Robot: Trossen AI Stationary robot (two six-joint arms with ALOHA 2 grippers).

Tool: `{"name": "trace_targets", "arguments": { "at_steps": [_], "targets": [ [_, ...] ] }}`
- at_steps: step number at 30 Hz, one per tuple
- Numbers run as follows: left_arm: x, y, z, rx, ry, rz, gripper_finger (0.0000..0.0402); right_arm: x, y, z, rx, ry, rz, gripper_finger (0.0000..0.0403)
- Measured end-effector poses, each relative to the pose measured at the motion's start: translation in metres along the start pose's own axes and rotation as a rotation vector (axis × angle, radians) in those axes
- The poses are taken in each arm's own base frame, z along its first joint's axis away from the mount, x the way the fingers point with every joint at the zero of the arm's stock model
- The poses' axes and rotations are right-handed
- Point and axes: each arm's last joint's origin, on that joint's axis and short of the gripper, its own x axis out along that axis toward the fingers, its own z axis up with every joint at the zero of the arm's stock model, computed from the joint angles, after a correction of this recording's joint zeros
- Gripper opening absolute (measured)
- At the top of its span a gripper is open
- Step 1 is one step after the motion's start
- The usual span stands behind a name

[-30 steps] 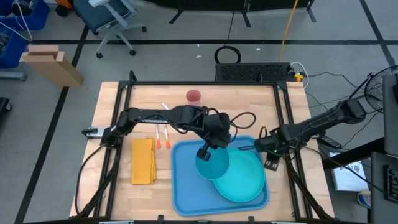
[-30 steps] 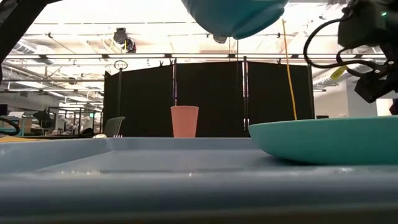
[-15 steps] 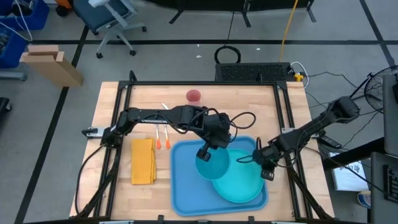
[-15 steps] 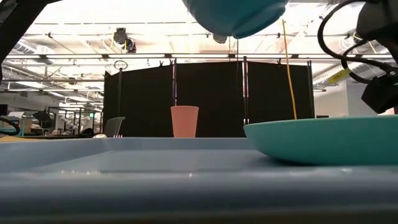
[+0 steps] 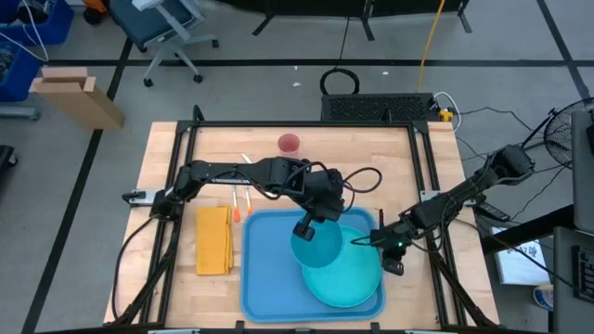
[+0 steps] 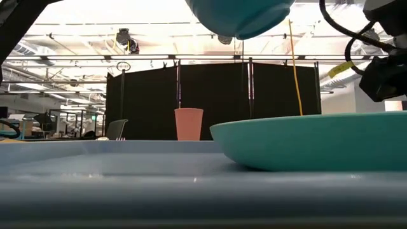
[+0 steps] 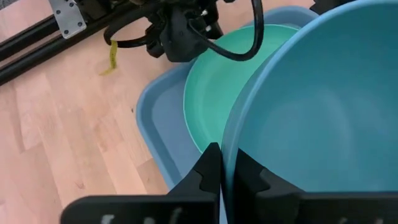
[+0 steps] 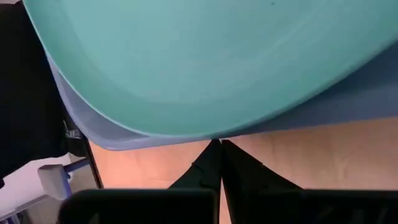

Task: Set up tray
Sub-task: Put the blue bowl on the light green plate on the blue serving tray

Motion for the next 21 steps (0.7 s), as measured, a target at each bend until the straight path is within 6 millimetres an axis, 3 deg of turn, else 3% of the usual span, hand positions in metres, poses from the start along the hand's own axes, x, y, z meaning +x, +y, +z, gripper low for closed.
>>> {"name": "trace_targets", "arguments": {
  "at_steps": [7, 11, 21],
  "targets": [
    [0.008, -0.005, 0.005, -0.001, -0.033, -0.034, 0.0006, -0.014, -0.005, -0.009, -0.008, 0.002, -0.068, 0.0],
    [0.031, -0.012, 0.009, 0.015, -0.041, -0.045, 0.0008, -0.034, -0.004, -0.013, -0.054, -0.128, -0.09, 0.0],
    [0.08, -0.018, 0.012, 0.016, -0.064, -0.046, 0.0006, -0.099, 0.015, -0.013, -0.491, -0.816, -0.106, 0.0]
  ]
}}
